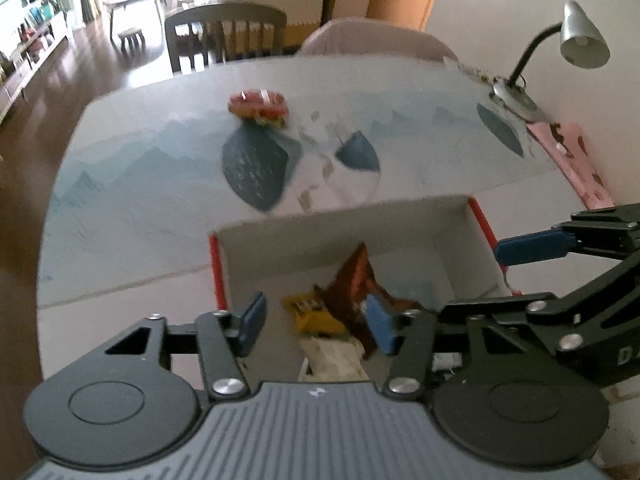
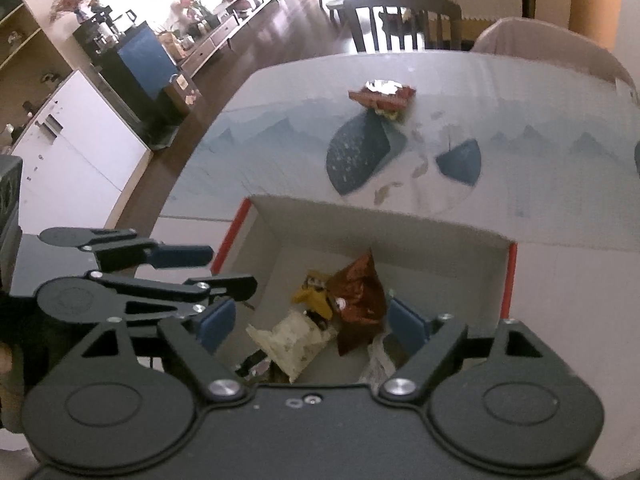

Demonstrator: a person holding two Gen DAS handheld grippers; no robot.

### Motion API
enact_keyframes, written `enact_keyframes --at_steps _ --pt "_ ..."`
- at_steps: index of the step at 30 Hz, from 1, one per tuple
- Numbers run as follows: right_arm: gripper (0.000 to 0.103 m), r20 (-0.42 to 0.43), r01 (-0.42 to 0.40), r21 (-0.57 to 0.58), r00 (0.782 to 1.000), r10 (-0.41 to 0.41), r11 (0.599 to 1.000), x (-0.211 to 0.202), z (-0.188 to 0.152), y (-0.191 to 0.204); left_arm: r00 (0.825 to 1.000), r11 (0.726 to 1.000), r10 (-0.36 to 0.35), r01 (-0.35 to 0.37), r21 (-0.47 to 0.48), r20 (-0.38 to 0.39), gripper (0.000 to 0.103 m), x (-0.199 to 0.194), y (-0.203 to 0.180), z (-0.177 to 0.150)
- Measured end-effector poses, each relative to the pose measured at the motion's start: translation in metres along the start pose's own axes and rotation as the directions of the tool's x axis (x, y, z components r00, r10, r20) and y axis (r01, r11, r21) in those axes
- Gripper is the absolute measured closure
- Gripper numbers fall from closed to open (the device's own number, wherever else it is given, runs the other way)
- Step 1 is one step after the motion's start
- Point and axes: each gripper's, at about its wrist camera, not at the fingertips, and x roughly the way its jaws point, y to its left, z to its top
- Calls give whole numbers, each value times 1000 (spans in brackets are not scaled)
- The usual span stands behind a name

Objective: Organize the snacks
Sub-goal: 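Move both tools back toward the last red chip bag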

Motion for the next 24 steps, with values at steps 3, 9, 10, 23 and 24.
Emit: enact_keyframes --at_steps 3,9,10,23,24 --pt "19 10 -10 3 1000 10 1000 -6 11 1 1000 1000 15 -15 2 17 47 -6 3 10" --pt "9 51 -1 -16 999 2 1000 -17 42 2 997 999 51 -52 8 60 38 -15 12 38" --pt "8 56 1 -19 998 0 1000 -18 48 1 996 998 59 -60 8 62 38 -15 13 44" --pt "0 70 25 -27 997 -23 999 5 142 -23 985 989 147 -146 -25 93 24 15 38 116" --pt "0 68 29 -26 997 -27 999 11 150 -27 984 988 151 -148 -31 95 23 21 40 123"
